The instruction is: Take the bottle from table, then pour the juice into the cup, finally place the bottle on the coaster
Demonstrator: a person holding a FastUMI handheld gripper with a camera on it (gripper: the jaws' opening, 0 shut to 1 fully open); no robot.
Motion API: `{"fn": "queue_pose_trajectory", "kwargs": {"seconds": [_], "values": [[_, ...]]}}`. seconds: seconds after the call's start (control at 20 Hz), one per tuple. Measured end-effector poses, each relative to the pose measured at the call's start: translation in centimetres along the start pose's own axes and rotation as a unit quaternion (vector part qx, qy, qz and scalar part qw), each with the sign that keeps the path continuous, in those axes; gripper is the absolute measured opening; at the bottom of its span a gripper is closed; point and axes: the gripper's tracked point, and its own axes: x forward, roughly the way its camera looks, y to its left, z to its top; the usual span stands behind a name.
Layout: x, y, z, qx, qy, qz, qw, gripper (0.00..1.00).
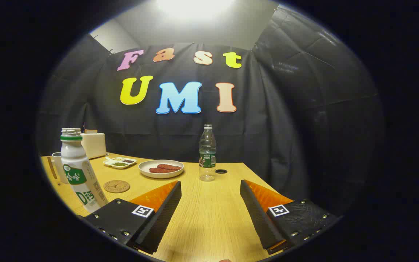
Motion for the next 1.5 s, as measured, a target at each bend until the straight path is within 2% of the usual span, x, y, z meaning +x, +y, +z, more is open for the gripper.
{"fn": "queue_pose_trajectory", "kwargs": {"seconds": [0.15, 0.25, 0.6, 0.95, 1.35, 1.5], "values": [[1.4, 1.2, 1.8, -0.039, -0.008, 0.0, 0.999, 0.99], [0.8, 2.2, 3.9, -0.046, -0.024, 0.007, 0.999, 0.99], [-4.2, 3.7, 7.9, -0.006, -0.037, 0.02, 0.999, 0.99], [-8.8, 4.9, 7.2, -0.004, -0.013, 0.037, 0.999, 0.99], [-11.4, 5.3, 4.9, 0.007, 0.009, 0.045, 0.999, 0.99], [-12.1, 6.4, 4.4, 0.018, 0.013, 0.059, 0.998, 0.99]]}}
